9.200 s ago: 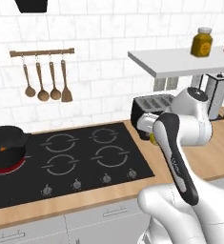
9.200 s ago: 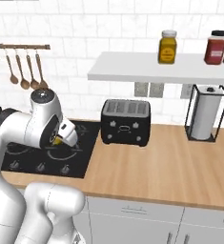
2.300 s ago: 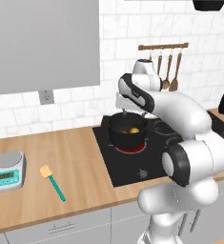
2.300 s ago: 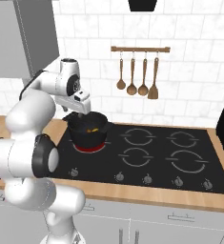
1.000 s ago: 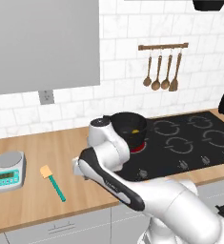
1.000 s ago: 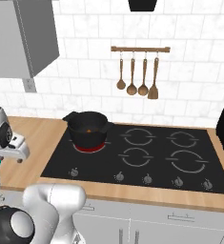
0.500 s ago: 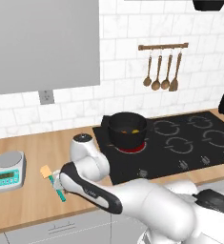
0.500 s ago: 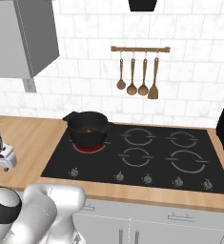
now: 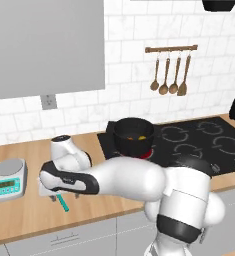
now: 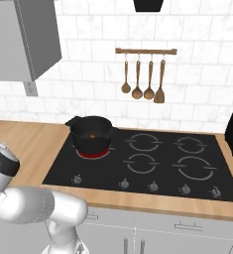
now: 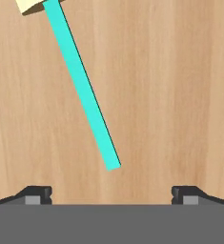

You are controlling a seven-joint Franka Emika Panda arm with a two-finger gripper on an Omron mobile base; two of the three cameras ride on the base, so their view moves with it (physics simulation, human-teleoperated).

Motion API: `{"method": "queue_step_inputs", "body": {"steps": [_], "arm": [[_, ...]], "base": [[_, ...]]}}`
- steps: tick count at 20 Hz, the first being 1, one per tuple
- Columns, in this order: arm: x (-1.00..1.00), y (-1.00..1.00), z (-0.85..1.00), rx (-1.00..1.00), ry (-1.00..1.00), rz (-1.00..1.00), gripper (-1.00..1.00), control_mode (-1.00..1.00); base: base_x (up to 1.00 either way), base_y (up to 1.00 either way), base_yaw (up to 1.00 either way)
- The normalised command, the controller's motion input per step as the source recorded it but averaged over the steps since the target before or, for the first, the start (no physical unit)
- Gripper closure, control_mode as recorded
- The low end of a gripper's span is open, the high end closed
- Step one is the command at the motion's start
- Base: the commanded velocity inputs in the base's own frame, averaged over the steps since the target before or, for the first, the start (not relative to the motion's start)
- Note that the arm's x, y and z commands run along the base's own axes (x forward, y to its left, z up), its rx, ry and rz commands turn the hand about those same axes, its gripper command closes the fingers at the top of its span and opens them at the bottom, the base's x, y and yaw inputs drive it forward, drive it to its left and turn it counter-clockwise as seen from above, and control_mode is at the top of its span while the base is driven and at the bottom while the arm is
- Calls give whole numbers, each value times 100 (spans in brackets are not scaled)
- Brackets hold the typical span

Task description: Put the carrot and lemon in the pot. Retrieve the spatula and lightly stir the vegetables in the pot.

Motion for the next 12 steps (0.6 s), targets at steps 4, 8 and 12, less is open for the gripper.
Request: {"method": "queue_step_inputs", "body": {"steps": [4,8,12], "arm": [[0,0,-18,-8,0,0,-100,-100],[0,0,-13,-2,0,0,-100,-100],[5,0,-16,0,0,0,-100,-100]], "base": [[0,0,0],[0,0,0],[0,0,0]]}}
